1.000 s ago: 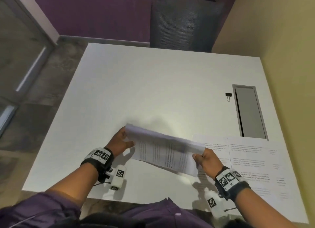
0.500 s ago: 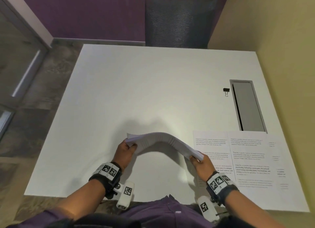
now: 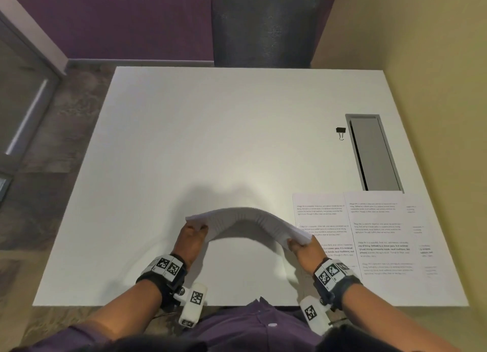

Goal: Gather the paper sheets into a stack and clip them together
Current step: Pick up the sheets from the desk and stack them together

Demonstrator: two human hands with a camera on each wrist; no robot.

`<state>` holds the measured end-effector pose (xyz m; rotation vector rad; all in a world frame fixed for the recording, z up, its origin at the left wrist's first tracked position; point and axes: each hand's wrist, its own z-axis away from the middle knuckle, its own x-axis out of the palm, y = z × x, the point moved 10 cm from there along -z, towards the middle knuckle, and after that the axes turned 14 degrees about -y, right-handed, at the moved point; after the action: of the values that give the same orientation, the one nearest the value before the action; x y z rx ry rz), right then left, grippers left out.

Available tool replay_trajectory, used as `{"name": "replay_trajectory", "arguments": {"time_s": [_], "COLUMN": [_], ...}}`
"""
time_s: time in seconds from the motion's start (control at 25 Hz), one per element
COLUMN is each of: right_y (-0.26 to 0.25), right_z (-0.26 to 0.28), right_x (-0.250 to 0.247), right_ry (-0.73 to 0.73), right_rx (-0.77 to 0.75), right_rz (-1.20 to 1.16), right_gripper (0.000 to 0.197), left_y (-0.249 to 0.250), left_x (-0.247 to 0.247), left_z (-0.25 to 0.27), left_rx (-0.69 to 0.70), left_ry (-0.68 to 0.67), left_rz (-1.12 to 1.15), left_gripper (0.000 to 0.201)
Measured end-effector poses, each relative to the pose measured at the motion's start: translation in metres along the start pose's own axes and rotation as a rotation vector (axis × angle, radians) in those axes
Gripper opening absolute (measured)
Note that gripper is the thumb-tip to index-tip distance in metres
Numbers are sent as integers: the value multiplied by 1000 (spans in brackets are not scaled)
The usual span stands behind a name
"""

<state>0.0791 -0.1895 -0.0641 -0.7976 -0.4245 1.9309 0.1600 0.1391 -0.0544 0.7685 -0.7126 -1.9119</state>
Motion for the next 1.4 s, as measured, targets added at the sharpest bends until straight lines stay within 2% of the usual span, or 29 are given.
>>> {"name": "replay_trajectory", "arguments": {"time_s": [0.16, 0.36, 0.52, 0.64, 0.72, 0.8, 0.84, 0.92, 0.96, 1.04, 1.08, 1.12, 1.2, 1.28, 1.32, 1.36, 1.4], "right_y": [-12, 13, 10, 11, 22, 38, 41, 38, 29, 17, 17, 22, 39, 61, 73, 86, 98], "right_z": [12, 38, 65, 86, 103, 119, 125, 133, 132, 131, 134, 137, 140, 140, 137, 131, 125], "right_x": [5, 5, -28, -61, -91, -126, -141, -164, -165, -155, -154, -158, -178, -201, -211, -219, -227], "right_ry": [-19, -21, 14, 43, 159, 341, 404, 414, 359, 186, 114, 80, 103, 126, 124, 123, 114], "right_rx": [-55, 16, -38, -92, -153, -212, -237, -281, -317, -402, -439, -466, -484, -491, -484, -445, -405], "right_rz": [36, -61, -76, -103, -256, -425, -418, -110, 117, 403, 429, 413, 320, 162, 92, 30, -53], "right_gripper": [32, 10, 14, 7, 20, 47, 61, 77, 70, 35, 22, 20, 22, 22, 22, 20, 18], "left_y": [1, 10, 46, 90, 115, 139, 150, 173, 182, 201, 209, 217, 232, 246, 243, 236, 219], "left_x": [5, 17, 26, 44, 63, 79, 87, 114, 128, 161, 180, 197, 225, 233, 231, 229, 232], "left_z": [2, 9, 18, 26, 29, 34, 37, 45, 51, 62, 66, 70, 80, 92, 94, 93, 88], "left_rx": [18, 60, 186, 285, 357, 432, 467, 517, 529, 563, 575, 575, 590, 624, 590, 501, 378], "left_ry": [-29, -111, -133, -195, -236, -248, -248, -265, -280, -315, -331, -338, -264, 10, 151, 228, 215], "left_rz": [-50, -187, -246, -326, -410, -517, -575, -652, -680, -744, -780, -803, -809, -767, -715, -642, -542], "left_gripper": [22, 17, 13, 20, 29, 27, 24, 26, 27, 23, 20, 19, 21, 19, 26, 46, 70]}}
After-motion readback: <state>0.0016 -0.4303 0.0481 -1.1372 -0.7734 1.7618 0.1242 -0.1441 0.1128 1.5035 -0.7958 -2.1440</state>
